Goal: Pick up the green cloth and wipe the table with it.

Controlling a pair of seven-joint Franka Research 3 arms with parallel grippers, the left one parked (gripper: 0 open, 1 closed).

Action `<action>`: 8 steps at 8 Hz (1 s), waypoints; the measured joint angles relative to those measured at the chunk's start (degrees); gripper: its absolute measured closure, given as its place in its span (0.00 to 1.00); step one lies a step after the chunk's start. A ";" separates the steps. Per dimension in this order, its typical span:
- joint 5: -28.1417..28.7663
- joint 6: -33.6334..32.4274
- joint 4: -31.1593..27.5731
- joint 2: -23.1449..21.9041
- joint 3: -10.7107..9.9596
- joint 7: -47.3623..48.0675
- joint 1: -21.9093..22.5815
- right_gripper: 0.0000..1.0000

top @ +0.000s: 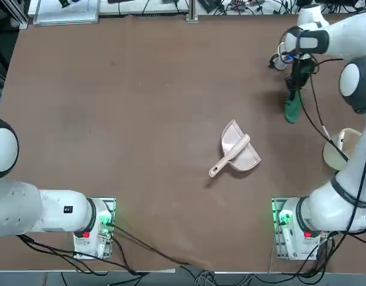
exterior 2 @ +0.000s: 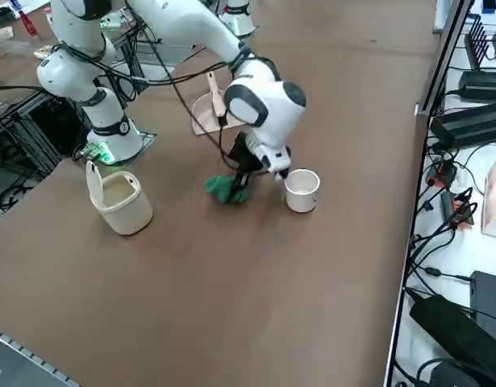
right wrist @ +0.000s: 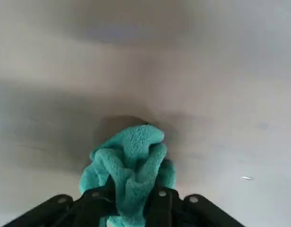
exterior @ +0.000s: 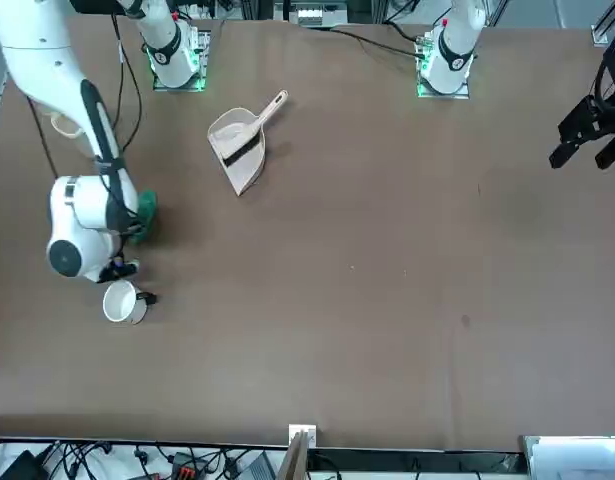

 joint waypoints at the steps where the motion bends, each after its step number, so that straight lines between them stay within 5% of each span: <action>1: -0.52 -0.13 0.00 0.00 0.08 -1.15 -1.46 0.89; 5: 12.96 -0.54 0.02 0.00 6.83 5.84 0.35 0.89; 8: 23.07 2.61 0.95 -0.03 7.90 16.40 7.92 0.89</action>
